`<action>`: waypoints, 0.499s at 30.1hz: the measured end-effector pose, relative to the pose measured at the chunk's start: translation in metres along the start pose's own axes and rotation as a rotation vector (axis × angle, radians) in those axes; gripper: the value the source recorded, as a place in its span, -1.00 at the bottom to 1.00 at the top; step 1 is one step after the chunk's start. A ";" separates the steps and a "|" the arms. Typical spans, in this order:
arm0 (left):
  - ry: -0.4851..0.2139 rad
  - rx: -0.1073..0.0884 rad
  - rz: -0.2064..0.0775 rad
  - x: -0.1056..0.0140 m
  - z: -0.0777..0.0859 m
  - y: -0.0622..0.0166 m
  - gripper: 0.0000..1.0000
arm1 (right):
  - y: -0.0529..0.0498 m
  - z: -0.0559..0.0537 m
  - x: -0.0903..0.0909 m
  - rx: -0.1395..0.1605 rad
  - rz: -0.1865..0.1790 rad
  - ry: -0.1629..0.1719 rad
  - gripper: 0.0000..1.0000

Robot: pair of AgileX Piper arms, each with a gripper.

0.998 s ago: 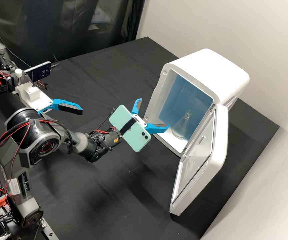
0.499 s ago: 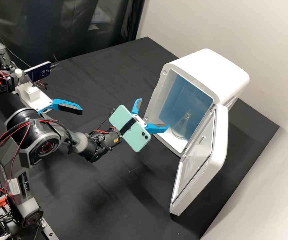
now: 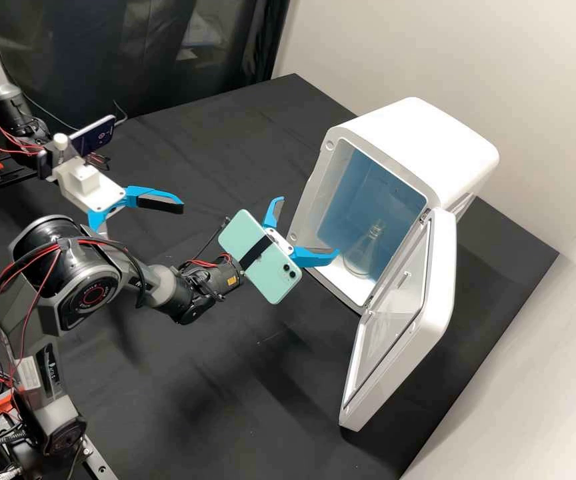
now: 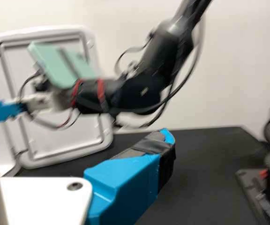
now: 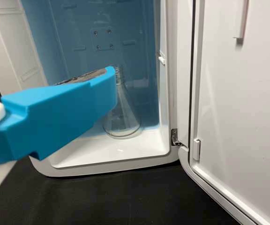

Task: Take the flask out of the incubator

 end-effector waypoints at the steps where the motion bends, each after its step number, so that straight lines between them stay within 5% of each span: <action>1: 0.012 -0.002 -0.007 0.000 -0.005 -0.0022 1.00 | 0.000 0.000 0.000 0.000 0.000 0.000 1.00; 6: 0.087 -0.032 -0.060 -0.001 -0.031 -0.0176 1.00 | 0.000 0.000 0.000 0.000 0.000 0.000 1.00; 11: 0.140 -0.038 -0.099 -0.001 -0.051 -0.0311 1.00 | 0.000 0.000 0.000 0.000 0.000 0.000 1.00; 15: 0.171 -0.047 -0.111 -0.003 -0.062 -0.0346 1.00 | 0.000 0.000 0.000 0.000 0.000 0.000 1.00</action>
